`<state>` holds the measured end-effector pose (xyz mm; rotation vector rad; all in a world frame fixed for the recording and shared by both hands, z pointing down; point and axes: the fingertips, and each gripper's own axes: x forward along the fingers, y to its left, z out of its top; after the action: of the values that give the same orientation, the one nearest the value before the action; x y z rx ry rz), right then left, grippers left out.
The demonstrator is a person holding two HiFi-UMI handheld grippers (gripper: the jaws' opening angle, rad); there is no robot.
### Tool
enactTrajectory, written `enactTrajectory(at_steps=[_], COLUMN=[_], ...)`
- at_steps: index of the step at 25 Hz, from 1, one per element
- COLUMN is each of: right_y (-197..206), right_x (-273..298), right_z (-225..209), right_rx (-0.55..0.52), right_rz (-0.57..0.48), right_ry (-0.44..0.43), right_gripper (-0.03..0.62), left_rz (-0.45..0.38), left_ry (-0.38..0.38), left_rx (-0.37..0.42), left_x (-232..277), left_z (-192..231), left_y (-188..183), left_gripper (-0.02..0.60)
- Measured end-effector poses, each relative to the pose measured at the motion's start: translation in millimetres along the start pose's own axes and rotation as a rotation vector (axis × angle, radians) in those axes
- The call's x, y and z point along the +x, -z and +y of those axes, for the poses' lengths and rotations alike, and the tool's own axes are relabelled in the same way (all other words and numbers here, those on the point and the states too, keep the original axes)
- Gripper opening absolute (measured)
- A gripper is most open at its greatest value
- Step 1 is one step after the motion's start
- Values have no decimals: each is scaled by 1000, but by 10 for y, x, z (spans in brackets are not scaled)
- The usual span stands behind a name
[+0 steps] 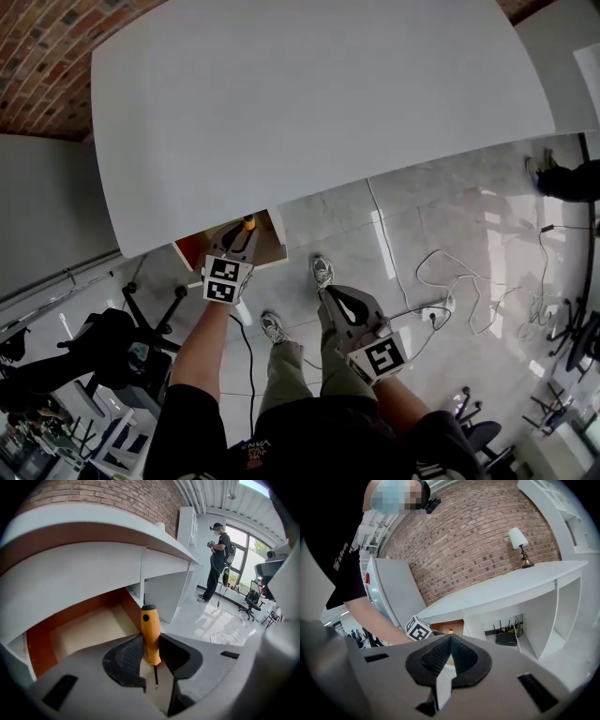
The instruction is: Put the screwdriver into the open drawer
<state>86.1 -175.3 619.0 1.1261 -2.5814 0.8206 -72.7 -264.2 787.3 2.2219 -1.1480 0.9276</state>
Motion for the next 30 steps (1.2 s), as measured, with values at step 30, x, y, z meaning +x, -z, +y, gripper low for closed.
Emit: enactTrajectory(at_steps=[30], right_y=[528], right_x=[-110], right_z=[-636], right_rx=[99], right_rz=[82], right_ry=[71], right_gripper=[-9], left_rz=[163], left_ry=[-92], left_rx=[-216], left_x=[1156], left_z=[439], left_y=[379], left_gripper=[103])
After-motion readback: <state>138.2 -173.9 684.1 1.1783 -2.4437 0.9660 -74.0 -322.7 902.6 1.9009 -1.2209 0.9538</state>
